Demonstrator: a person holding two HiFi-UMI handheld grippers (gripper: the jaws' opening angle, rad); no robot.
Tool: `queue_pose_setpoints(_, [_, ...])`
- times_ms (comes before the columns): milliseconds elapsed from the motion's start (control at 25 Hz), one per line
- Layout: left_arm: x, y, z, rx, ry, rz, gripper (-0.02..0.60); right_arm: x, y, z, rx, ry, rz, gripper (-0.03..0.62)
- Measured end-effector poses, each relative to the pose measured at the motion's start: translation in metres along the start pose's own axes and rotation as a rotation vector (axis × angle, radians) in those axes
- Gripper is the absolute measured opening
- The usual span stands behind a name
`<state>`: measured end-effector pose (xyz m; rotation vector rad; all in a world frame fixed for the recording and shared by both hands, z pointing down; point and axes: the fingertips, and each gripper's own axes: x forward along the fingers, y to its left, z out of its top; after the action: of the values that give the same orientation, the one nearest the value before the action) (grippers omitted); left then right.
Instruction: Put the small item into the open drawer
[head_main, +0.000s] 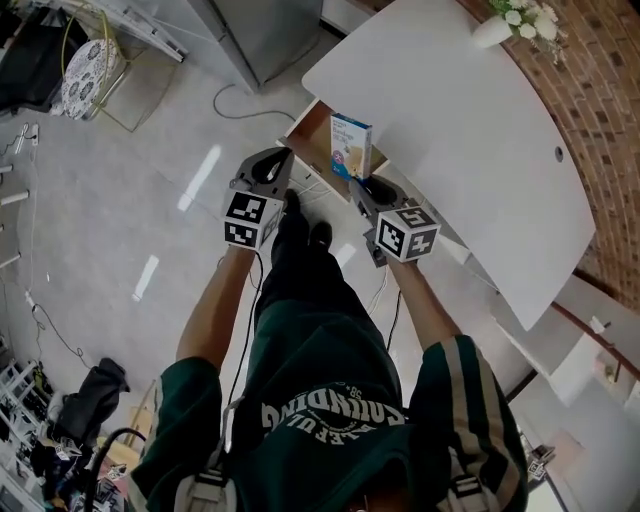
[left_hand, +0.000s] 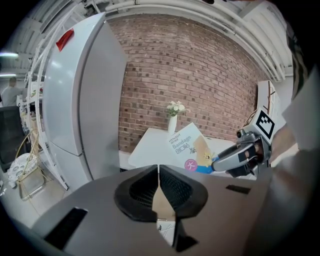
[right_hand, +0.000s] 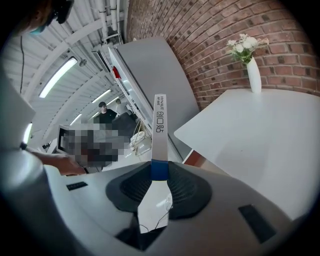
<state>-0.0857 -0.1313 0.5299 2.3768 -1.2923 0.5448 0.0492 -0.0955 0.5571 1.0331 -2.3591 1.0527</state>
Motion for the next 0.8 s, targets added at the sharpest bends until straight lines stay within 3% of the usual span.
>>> queue_pose_setpoints(800, [0.044,0.027,-0.066,-0.041,0.104,-0.046,0.025,0.065,-0.047,-0.08,0.113,0.139,-0.049,0.11])
